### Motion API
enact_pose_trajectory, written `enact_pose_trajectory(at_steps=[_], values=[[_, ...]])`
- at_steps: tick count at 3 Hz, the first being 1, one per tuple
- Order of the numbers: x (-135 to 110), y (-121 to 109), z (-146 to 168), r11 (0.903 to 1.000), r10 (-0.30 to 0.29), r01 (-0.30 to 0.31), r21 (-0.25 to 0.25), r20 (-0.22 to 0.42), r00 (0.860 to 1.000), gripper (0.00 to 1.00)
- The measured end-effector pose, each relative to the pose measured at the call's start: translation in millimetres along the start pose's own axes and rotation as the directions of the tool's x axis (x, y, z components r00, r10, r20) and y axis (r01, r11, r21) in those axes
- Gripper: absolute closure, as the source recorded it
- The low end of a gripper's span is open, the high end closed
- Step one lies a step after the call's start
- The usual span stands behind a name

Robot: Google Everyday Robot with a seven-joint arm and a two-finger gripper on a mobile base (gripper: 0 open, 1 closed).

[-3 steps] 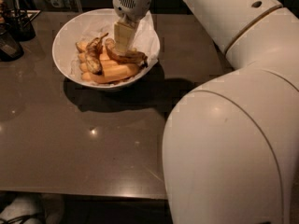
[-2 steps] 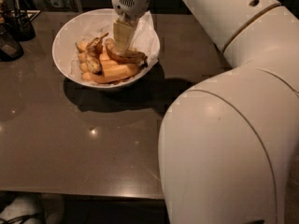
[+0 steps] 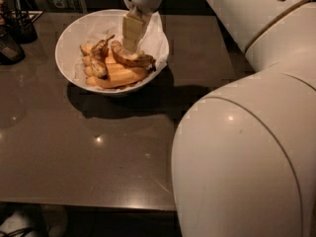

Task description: Pick banana from white bowl

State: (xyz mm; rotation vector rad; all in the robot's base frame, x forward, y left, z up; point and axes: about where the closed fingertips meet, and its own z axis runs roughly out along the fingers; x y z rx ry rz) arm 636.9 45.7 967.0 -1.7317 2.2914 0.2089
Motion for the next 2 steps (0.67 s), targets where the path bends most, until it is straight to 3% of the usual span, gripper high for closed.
enact_pose_trajectory(at_steps=[2], values=[[-2.0,3.0,8.9,0.9988,0.021,-0.021,-0.045,0.009,1.0,0.51]])
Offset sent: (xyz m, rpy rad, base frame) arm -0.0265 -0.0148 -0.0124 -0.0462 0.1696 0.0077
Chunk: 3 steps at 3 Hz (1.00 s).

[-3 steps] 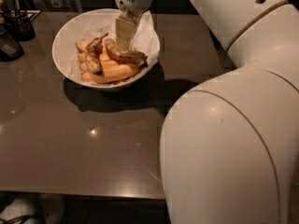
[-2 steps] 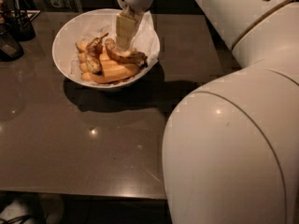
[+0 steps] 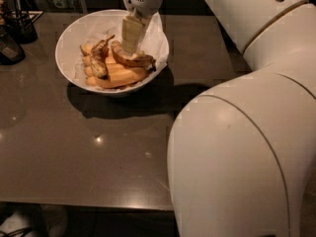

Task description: Pick banana from white bowl

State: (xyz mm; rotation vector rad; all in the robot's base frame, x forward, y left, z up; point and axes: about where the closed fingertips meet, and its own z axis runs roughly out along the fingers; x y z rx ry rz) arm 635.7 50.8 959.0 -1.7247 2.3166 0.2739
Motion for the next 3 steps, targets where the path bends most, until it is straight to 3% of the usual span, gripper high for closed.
enact_pose_trajectory(at_steps=[3], values=[[-5.2,9.9,26.6,0.9953,0.019,-0.017,-0.095,0.017,1.0,0.57]])
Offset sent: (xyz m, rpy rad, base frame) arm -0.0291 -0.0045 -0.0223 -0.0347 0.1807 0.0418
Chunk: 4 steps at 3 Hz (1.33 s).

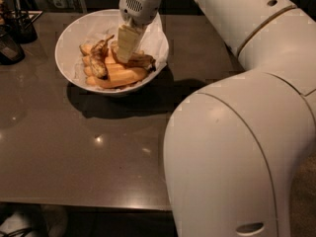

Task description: Pick banana from white bowl

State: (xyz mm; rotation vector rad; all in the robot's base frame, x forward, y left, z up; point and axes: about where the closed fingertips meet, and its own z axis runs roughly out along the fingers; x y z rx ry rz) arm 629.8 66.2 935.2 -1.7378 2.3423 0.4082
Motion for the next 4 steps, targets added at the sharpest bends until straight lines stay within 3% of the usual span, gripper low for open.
enact_pose_trajectory(at_steps=[1,4], values=[[1.5,0.1,3.3,0.9998,0.002,-0.002,-0.018,0.004,1.0,0.6],[4.6,-10.5,10.8,0.9996,-0.003,0.003,-0.03,-0.011,1.0,0.56]])
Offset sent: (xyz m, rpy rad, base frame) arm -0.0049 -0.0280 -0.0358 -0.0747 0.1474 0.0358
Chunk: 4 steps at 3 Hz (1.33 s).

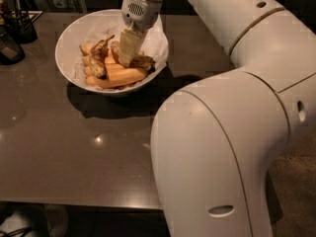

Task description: Pick banana from white bowl

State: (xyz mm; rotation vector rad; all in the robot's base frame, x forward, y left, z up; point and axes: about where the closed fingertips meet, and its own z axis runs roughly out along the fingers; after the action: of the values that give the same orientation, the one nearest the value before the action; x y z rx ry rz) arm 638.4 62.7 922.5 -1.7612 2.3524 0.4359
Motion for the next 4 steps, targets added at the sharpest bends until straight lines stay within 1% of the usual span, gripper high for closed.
enact_pose_trajectory(at_steps=[1,2,3,4], values=[[2.6,-4.7,5.7,1.0,-0.004,0.004,0.002,-0.01,1.0,0.72],[2.5,-4.8,5.7,1.0,-0.004,0.004,0.002,-0.01,1.0,0.95],[-4.1,-10.4,4.9,0.9994,-0.006,0.005,0.033,0.02,1.0,1.0],[-0.5,-5.7,-12.1,0.9955,-0.022,0.017,0.093,0.058,0.998,1.0]])
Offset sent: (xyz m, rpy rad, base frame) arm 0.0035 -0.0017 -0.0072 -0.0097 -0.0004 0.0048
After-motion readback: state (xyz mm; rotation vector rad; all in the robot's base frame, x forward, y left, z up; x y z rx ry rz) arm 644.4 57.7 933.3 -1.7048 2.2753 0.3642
